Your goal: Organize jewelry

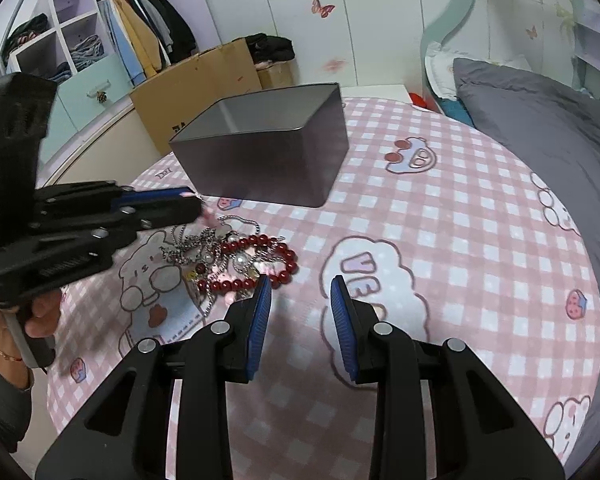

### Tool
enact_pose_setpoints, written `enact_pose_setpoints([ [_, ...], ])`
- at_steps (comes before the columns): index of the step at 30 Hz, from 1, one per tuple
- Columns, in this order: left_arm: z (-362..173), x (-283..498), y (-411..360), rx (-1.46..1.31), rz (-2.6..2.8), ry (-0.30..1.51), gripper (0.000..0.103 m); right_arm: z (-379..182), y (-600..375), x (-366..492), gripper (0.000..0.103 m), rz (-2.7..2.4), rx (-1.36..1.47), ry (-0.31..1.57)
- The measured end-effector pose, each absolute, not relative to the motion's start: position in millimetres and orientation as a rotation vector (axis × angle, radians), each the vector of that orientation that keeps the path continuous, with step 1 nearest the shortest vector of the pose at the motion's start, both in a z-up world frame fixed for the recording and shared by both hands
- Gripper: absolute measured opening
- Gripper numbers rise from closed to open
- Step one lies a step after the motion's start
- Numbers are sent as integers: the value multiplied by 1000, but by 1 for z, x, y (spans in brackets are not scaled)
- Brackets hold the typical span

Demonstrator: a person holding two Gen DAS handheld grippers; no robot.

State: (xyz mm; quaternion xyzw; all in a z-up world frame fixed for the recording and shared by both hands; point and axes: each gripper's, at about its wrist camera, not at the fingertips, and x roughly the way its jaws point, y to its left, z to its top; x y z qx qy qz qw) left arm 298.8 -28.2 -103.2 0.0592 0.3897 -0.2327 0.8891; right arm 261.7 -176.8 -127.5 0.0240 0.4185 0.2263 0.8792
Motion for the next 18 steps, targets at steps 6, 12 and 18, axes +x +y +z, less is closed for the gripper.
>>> enact_pose_setpoints([
  [6,-94,293,-3,88,-466,788,11,-128,-164,265,29,503,45,899],
  [12,-90,290,7,76,-469,778,11,-133,-166,283,29,442,93,931],
  [18,-91,288,11,69,-481,776,11,-137,-146,286,18,398,-99,941],
])
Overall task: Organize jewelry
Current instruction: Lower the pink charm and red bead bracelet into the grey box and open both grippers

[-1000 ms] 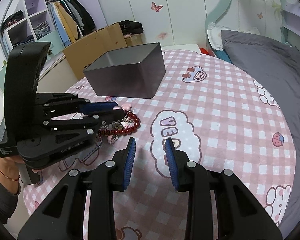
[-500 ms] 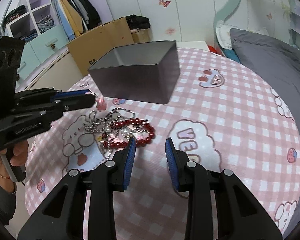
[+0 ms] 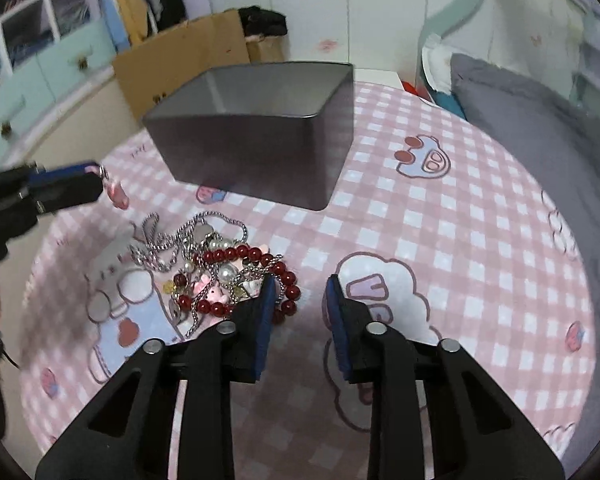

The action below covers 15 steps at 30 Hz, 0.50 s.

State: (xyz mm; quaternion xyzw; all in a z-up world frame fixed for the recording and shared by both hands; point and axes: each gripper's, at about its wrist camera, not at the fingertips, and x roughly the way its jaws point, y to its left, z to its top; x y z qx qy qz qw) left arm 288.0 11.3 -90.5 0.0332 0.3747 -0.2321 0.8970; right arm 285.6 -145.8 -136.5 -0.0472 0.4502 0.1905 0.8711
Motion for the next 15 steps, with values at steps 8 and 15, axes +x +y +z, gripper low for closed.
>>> enact_pose_setpoints([
  [8,-85,283,15,60,-489,765,11,-129,-123,273,6,389,-280,911],
  [15,-68,273,21,43,-501,734,11,-75,-125,246,6,410,-250,795],
])
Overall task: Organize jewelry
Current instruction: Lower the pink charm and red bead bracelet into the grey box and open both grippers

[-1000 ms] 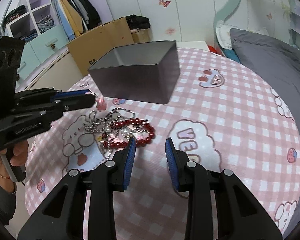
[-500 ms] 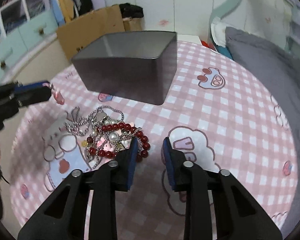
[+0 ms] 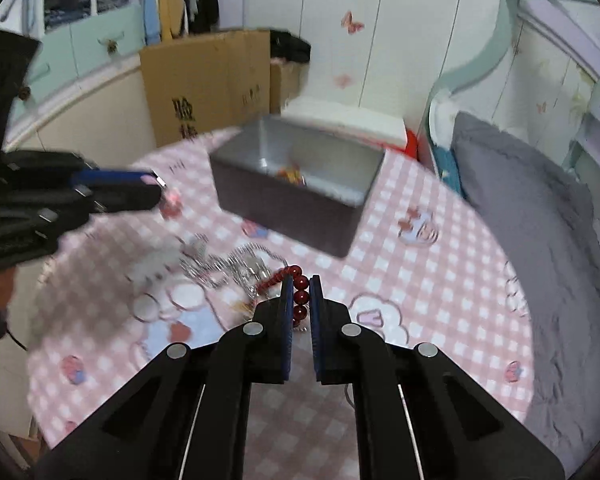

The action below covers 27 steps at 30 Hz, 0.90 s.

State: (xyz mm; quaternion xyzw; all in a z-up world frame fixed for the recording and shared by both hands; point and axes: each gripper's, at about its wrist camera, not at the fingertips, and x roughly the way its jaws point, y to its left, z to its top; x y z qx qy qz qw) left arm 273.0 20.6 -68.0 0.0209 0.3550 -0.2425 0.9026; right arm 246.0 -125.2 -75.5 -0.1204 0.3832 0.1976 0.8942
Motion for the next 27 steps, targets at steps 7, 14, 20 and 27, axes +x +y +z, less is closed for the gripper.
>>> enact_pose_setpoints([
  [7,-49,266,20,23,-539,701,11,-28,-117,228,6,416,-272,700],
  [14,-34,273,16,14,-554,681,11,6,-112,229,6,431,-250,634],
  [20,-26,305,15,-28,-568,704,11,20,-108,256,6,417,-220,592],
  [27,-44,361,10,-62,-543,793,11,-6,-102,303,6,390,-182,626],
])
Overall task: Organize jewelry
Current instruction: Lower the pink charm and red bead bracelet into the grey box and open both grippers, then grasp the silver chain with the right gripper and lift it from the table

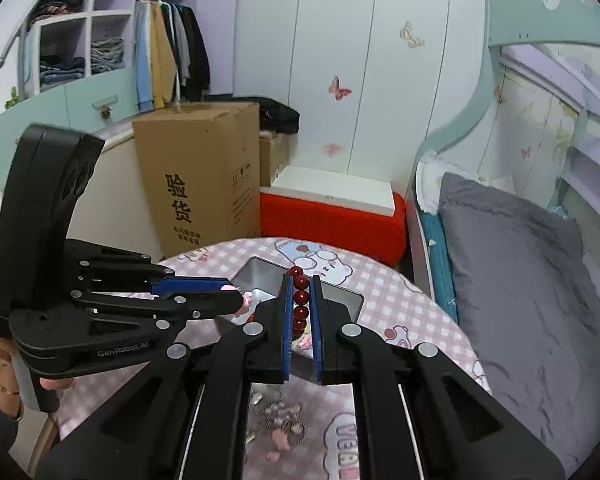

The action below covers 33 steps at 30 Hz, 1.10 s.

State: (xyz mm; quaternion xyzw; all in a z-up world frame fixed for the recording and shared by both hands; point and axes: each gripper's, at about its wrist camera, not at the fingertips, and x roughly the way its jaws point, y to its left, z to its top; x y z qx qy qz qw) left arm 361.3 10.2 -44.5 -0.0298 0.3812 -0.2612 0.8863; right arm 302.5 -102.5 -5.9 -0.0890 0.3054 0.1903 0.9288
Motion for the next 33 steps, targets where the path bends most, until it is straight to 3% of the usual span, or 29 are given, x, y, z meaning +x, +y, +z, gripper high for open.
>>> enact_pose_setpoints([
  [15,-99,405,-12,-8,-516,934,11,-80,-114,351,6,423,-72,801],
  [27,-99,402,-16,-5,-499,956,13,-72,-125,343,11,424,-45,797],
  [30,-93,396,-14,1,-497,946,25,-69,-129,337,14,429,-38,791],
  [32,-89,392,-12,2,-485,935,52,-65,-131,330,15,430,-38,783],
  [33,-87,389,-10,2,-479,925,53,-63,-132,327,15,431,-38,780],
])
